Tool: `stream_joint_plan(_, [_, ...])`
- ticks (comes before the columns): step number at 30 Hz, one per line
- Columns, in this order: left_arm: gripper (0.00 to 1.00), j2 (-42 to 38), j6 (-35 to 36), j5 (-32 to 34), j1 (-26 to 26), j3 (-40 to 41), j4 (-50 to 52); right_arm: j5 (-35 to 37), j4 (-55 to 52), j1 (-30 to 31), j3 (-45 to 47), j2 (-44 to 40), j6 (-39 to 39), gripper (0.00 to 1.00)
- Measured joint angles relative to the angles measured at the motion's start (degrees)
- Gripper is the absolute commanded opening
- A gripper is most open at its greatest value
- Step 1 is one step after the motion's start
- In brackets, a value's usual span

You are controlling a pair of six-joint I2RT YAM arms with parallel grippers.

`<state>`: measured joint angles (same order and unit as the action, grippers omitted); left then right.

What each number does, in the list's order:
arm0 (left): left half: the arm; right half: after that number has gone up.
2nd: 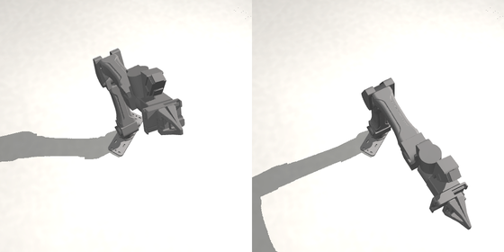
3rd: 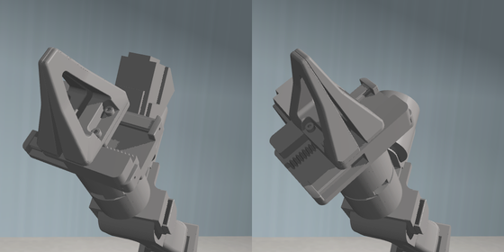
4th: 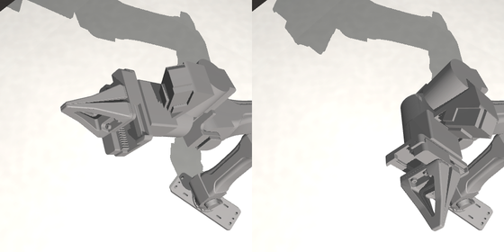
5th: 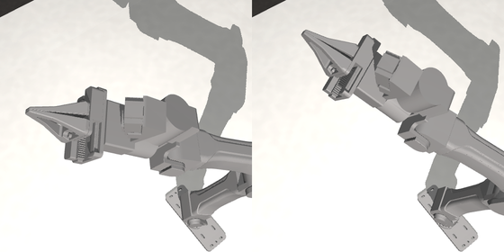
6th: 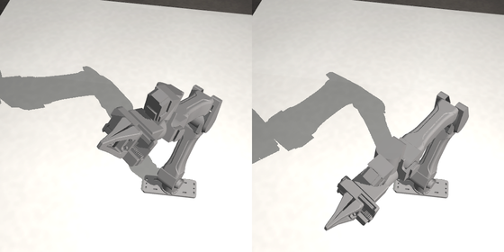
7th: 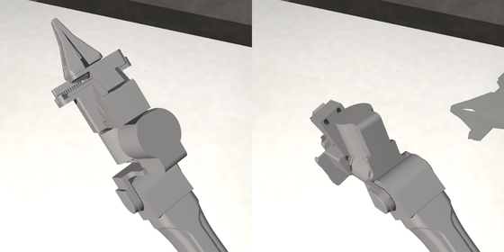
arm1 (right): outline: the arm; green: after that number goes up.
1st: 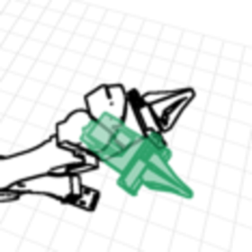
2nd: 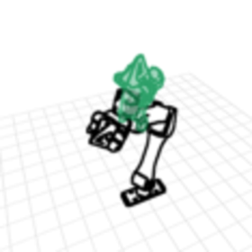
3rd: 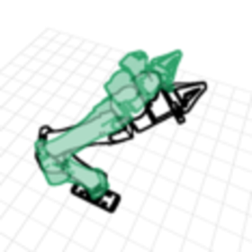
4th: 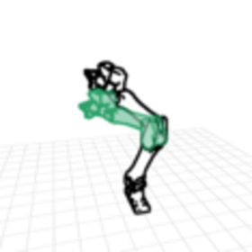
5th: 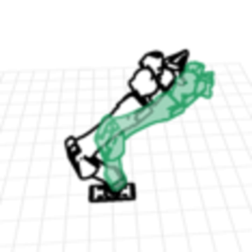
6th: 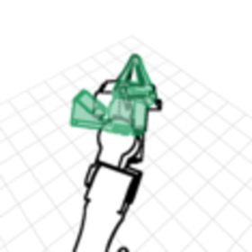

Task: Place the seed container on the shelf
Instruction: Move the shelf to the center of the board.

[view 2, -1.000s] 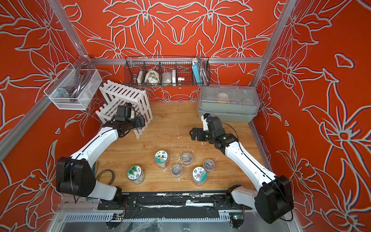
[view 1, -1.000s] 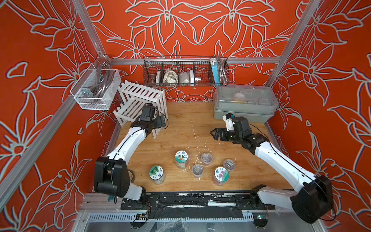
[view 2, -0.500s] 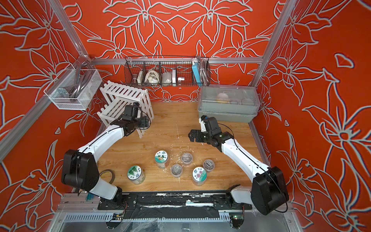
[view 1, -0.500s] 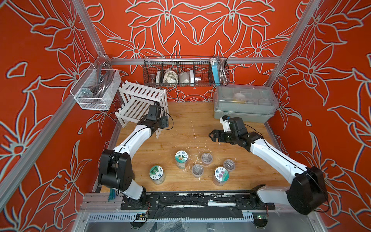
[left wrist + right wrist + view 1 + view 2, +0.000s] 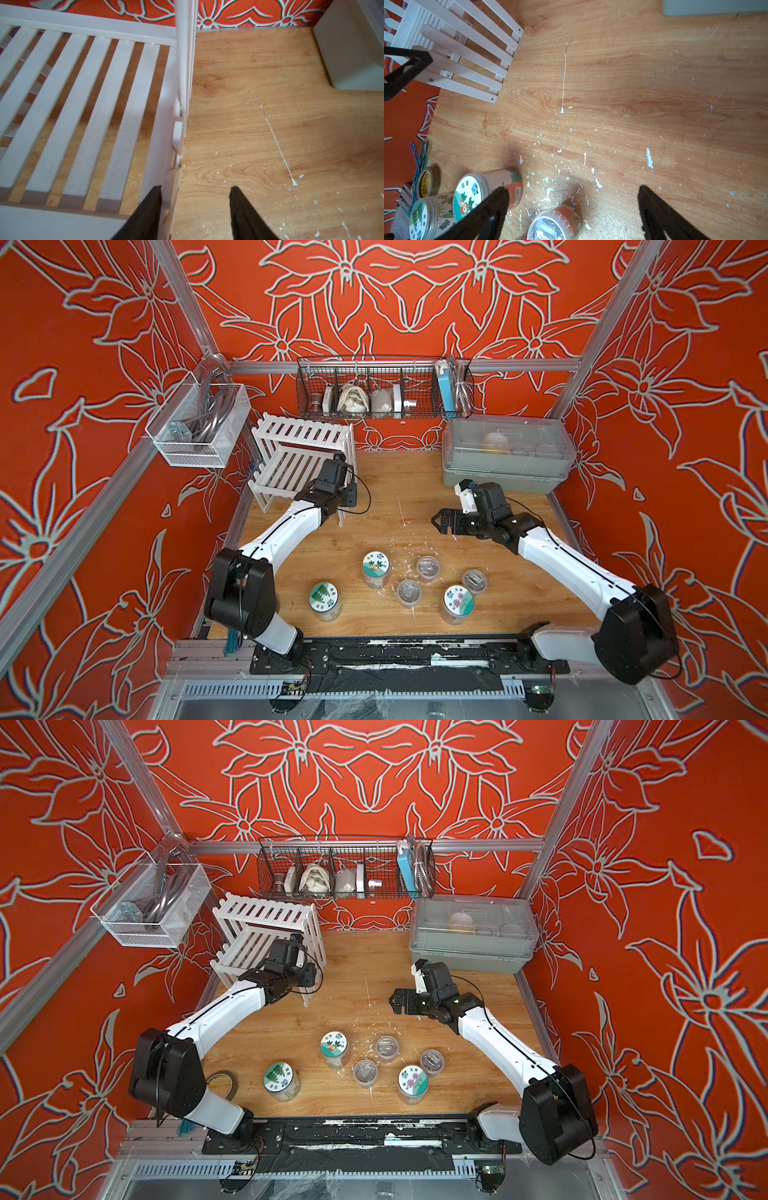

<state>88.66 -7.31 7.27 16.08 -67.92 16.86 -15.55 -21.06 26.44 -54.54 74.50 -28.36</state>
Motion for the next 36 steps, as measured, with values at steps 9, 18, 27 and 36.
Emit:
stream_joint_plan(9, [0.33, 0.7, -1.2, 2.4, 3.9, 0.1, -0.3, 0.0, -0.1, 0.0, 0.0, 0.0, 0.4, 1.0])
stream_joint_plan(18, [0.33, 0.8, -5.0, 5.8, 13.4, 0.7, -0.8, 0.0, -0.1, 0.0, 0.1, 0.0, 0.4, 1.0])
stream_joint_plan(27, [0.33, 6.1, -9.6, 10.0, 22.1, -4.5, -0.7, 0.5, -1.5, 0.0, 0.1, -0.2, 0.8, 1.0])
stream_joint_plan(36, [0.34, 16.1, -10.7, 11.1, 30.3, -16.2, 0.2, 3.6, -3.3, -1.4, 2.3, -3.4, 1.0, 1.0])
